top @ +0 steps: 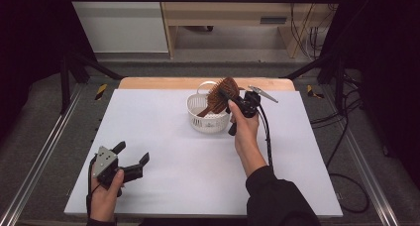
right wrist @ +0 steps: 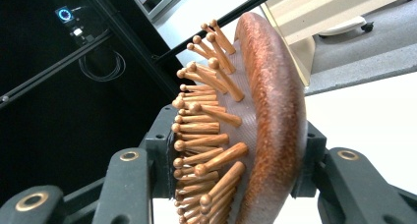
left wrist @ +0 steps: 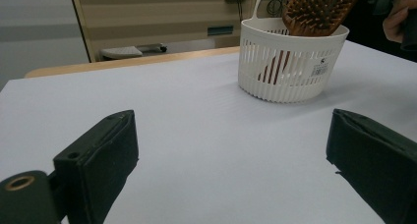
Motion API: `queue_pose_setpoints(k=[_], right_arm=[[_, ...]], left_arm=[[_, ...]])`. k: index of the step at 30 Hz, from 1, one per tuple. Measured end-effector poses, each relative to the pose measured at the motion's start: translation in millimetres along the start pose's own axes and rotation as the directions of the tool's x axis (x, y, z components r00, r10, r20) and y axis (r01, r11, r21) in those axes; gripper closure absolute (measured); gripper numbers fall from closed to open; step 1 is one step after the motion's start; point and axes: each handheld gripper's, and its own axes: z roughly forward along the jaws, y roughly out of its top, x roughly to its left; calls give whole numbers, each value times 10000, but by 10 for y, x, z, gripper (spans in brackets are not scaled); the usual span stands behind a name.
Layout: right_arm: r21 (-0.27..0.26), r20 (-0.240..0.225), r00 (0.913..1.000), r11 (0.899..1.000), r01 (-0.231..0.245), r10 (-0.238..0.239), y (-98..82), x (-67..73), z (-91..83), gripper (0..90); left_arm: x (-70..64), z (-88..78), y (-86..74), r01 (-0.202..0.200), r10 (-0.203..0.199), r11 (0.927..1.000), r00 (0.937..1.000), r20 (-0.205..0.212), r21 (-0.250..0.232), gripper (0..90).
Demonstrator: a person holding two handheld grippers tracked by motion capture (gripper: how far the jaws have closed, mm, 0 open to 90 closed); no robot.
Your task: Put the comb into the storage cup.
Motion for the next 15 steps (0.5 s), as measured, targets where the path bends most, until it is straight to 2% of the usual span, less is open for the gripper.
queue_pose_setpoints(k=[15], right_arm=[[130,29,10000,9999,-81,81,1,-72,-25,483]], left_arm=[[-1,4,-2,13,-13,10000,10000,30,20,55]])
